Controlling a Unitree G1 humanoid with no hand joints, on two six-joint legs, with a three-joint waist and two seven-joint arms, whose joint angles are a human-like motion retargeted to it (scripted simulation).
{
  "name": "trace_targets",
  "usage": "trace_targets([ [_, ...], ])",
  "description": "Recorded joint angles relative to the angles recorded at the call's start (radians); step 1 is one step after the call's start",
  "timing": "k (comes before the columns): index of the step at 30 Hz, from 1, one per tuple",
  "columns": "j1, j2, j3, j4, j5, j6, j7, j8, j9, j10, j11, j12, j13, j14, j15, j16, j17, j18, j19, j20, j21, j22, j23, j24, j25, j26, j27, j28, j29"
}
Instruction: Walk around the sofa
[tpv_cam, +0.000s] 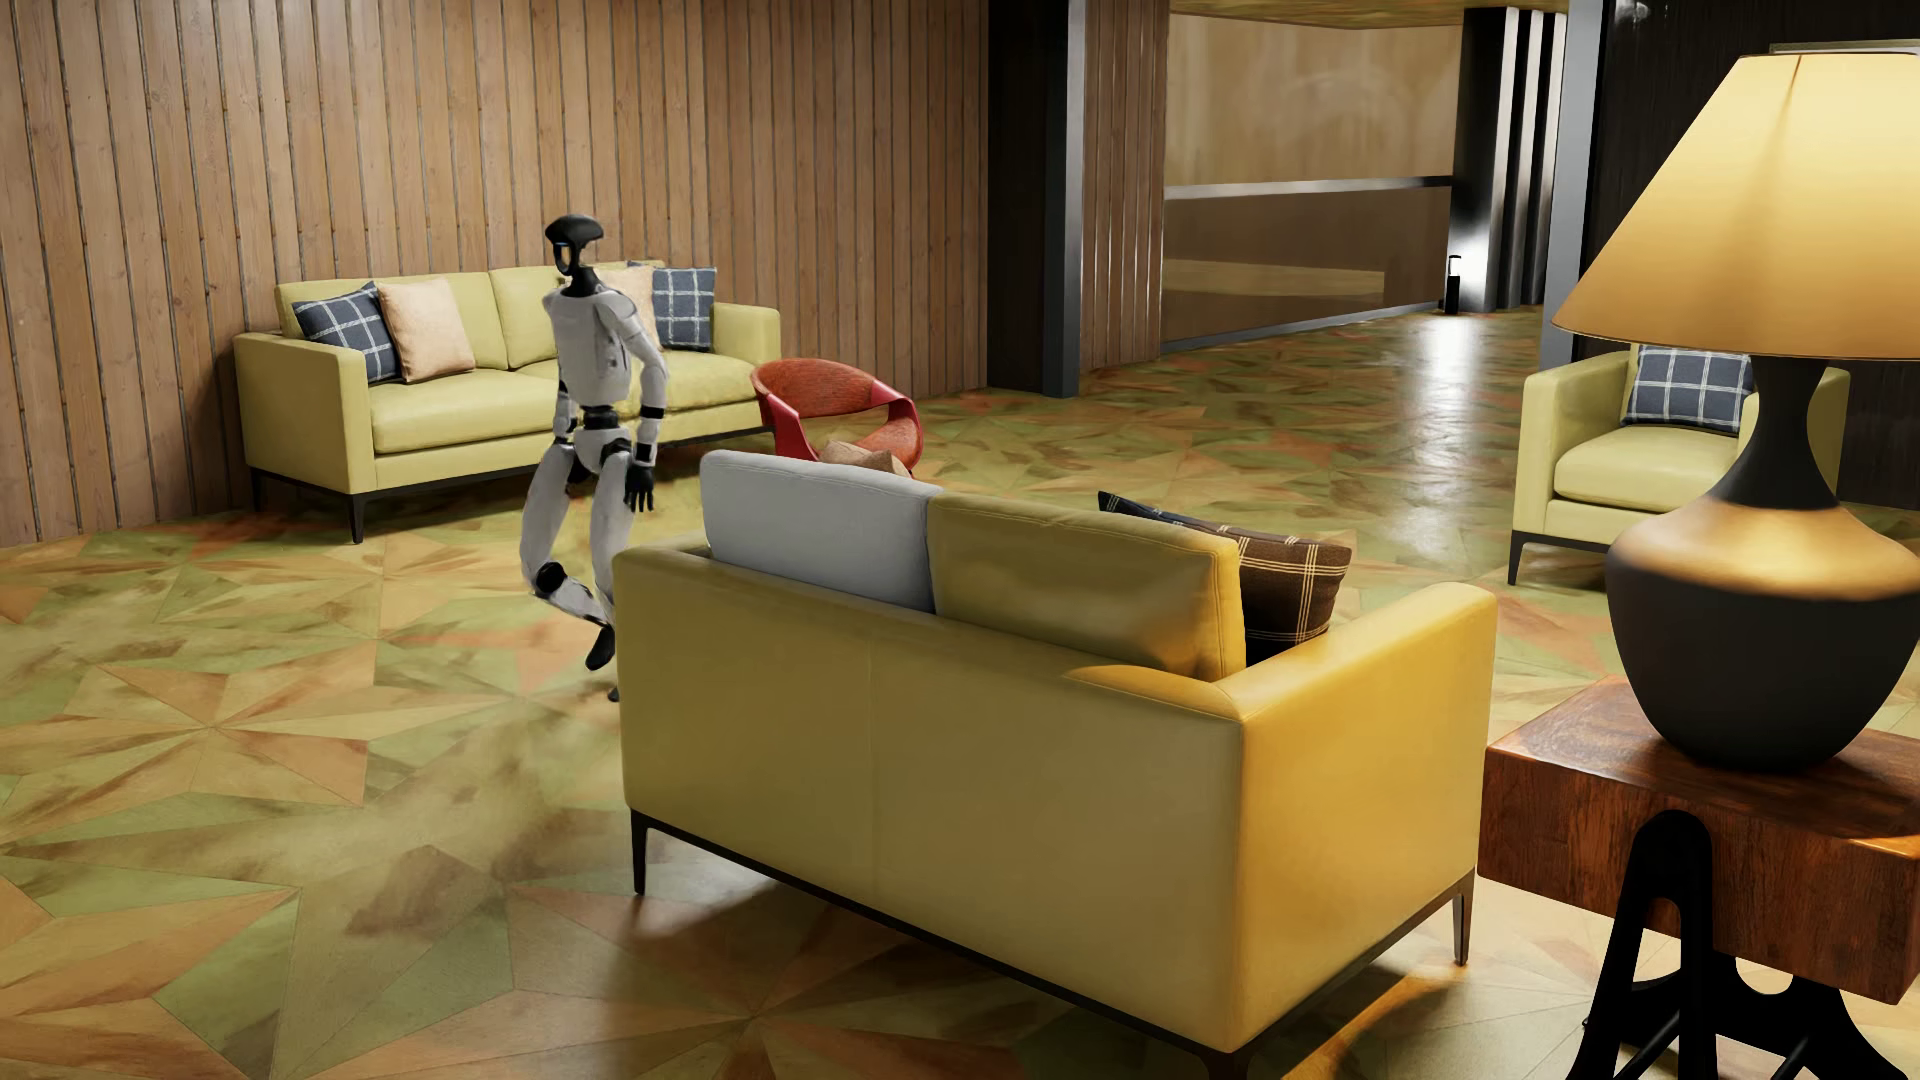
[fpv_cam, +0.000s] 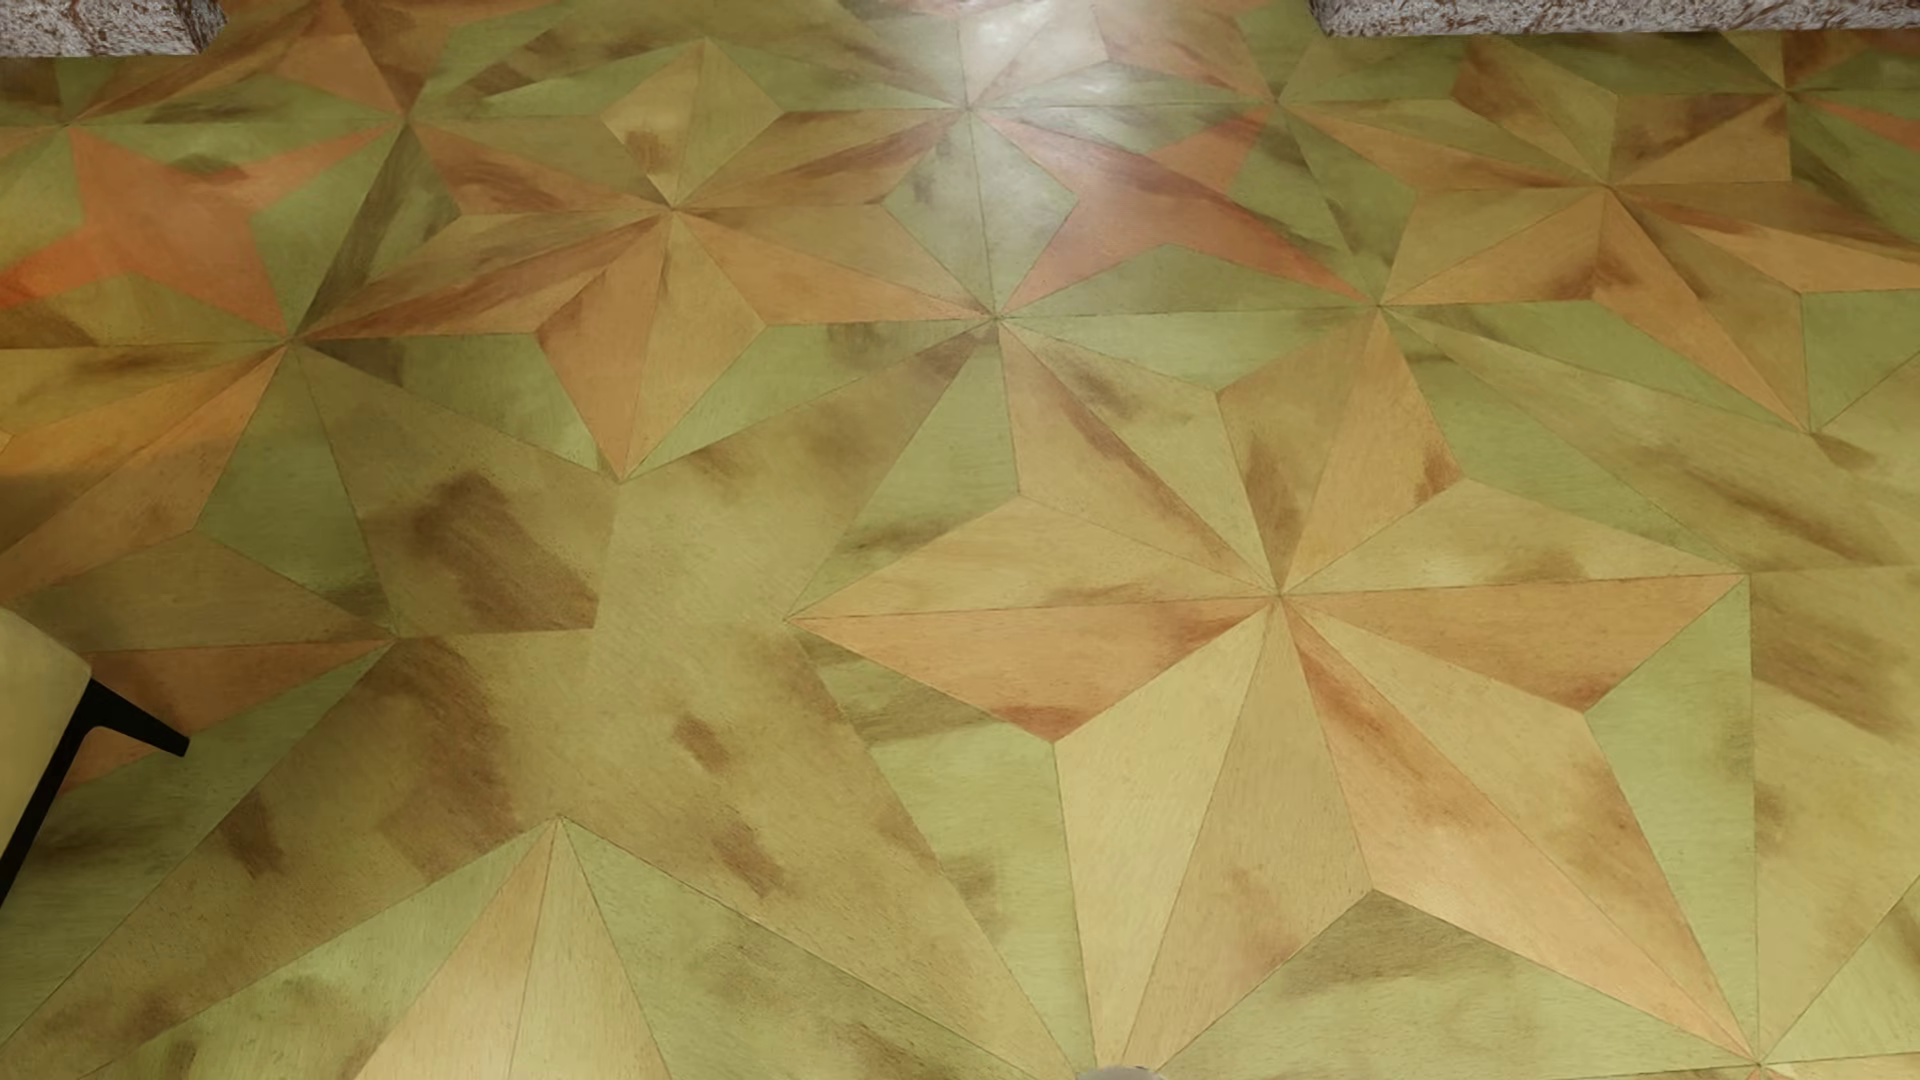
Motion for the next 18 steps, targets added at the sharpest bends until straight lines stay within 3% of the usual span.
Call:
trace_targets([
  [1, 0.108, -0.056, -0.058, 0.03, 0.031, 0.01, 0.0, 0.0, 0.006, -0.038, -0.12, -0.031, 0.031, -0.057, -0.002, 0.008, 0.002, 0.0, 0.0, 0.059, 0.011, -0.058, 0.014, 0.0, 0.0, 0.0, 0.0, 0.0, 0.0],
  [4, 0.328, -0.181, -0.17, 0.069, 0.026, 0.007, 0.0, 0.0, -0.03, -0.116, -0.612, -0.154, 0.105, -0.207, 0.092, 0.029, 0.009, 0.0, 0.0, 0.228, 0.042, -0.214, 0.049, 0.0, 0.0, 0.0, 0.0, 0.0, 0.0],
  [6, 0.425, -0.226, -0.216, 0.096, 0.009, -0.003, 0.0, 0.0, -0.064, -0.122, -0.774, -0.211, 0.141, -0.234, 0.065, 0.051, 0.006, 0.0, 0.0, 0.289, 0.047, -0.297, 0.055, 0.0, 0.0, 0.0, 0.0, 0.0, 0.0],
  [7, 0.463, -0.243, -0.263, 0.152, 0.006, 0.007, 0.0, 0.0, -0.064, -0.1, -0.723, -0.221, 0.154, -0.2, 0.075, 0.051, 0.006, 0.0, 0.0, 0.317, 0.046, -0.315, 0.061, 0.0, 0.0, 0.0, 0.0, 0.0, 0.0],
  [8, 0.475, -0.288, -0.282, 0.206, 0.019, 0.03, 0.0, 0.0, -0.066, -0.04, -0.585, -0.214, 0.15, -0.122, 0.15, 0.041, 0.007, 0.0, 0.0, 0.334, 0.06, -0.317, 0.087, 0.0, 0.0, 0.0, 0.0, 0.0, 0.0],
  [9, 0.465, -0.3, -0.274, 0.264, 0.064, 0.069, 0.0, 0.0, -0.052, 0.077, -0.454, -0.189, 0.129, 0.019, 0.163, 0.012, 0.01, 0.0, 0.0, 0.336, 0.082, -0.282, 0.14, 0.0, 0.0, 0.0, 0.0, 0.0, 0.0],
  [10, 0.405, -0.249, -0.245, 0.285, 0.091, 0.075, 0.0, 0.0, -0.043, 0.267, -0.388, -0.161, 0.094, 0.179, 0.114, 0.002, 0.019, 0.0, 0.0, 0.329, 0.085, -0.244, 0.172, 0.0, 0.0, 0.0, 0.0, 0.0, 0.0],
  [11, 0.276, -0.198, -0.207, 0.256, 0.107, 0.062, 0.0, 0.0, -0.05, 0.534, -0.37, -0.149, 0.085, 0.295, 0.053, 0.008, 0.037, 0.0, 0.0, 0.275, 0.06, -0.204, 0.145, 0.0, 0.0, 0.0, 0.0, 0.0, 0.0],
  [12, 0.168, -0.103, -0.131, 0.259, 0.148, 0.071, 0.0, 0.0, -0.037, 0.747, -0.407, -0.144, 0.07, 0.284, 0.037, 0.001, 0.046, 0.0, 0.0, 0.212, 0.043, -0.15, 0.101, 0.0, 0.0, 0.0, 0.0, 0.0, 0.0],
  [14, -0.041, 0.075, 0.03, 0.197, 0.167, 0.023, 0.0, 0.0, -0.029, 0.889, -0.516, -0.071, 0.012, 0.264, 0.045, -0.007, 0.065, 0.0, 0.0, 0.148, -0.009, -0.076, -0.017, 0.0, 0.0, 0.0, 0.0, 0.0, 0.0],
  [15, -0.126, 0.183, 0.092, 0.171, 0.166, -0.004, 0.0, 0.0, -0.024, 0.821, -0.582, -0.002, -0.014, 0.291, 0.045, -0.006, 0.072, 0.0, 0.0, 0.163, -0.018, -0.064, -0.089, 0.0, 0.0, 0.0, 0.0, 0.0, 0.0],
  [16, -0.196, 0.279, 0.135, 0.153, 0.162, -0.004, 0.0, 0.0, -0.019, 0.658, -0.638, -0.003, -0.043, 0.365, 0.04, -0.041, 0.068, 0.0, 0.0, 0.069, -0.059, 0.103, -0.156, 0.0, 0.0, 0.0, 0.0, 0.0, 0.0],
  [18, -0.298, 0.448, 0.218, 0.141, 0.14, -0.019, 0.0, 0.0, -0.026, 0.231, -0.728, 0.092, -0.1, 0.498, 0.012, -0.019, 0.066, 0.0, 0.0, -0.032, -0.101, 0.124, -0.3, 0.0, 0.0, 0.0, 0.0, 0.0, 0.0],
])
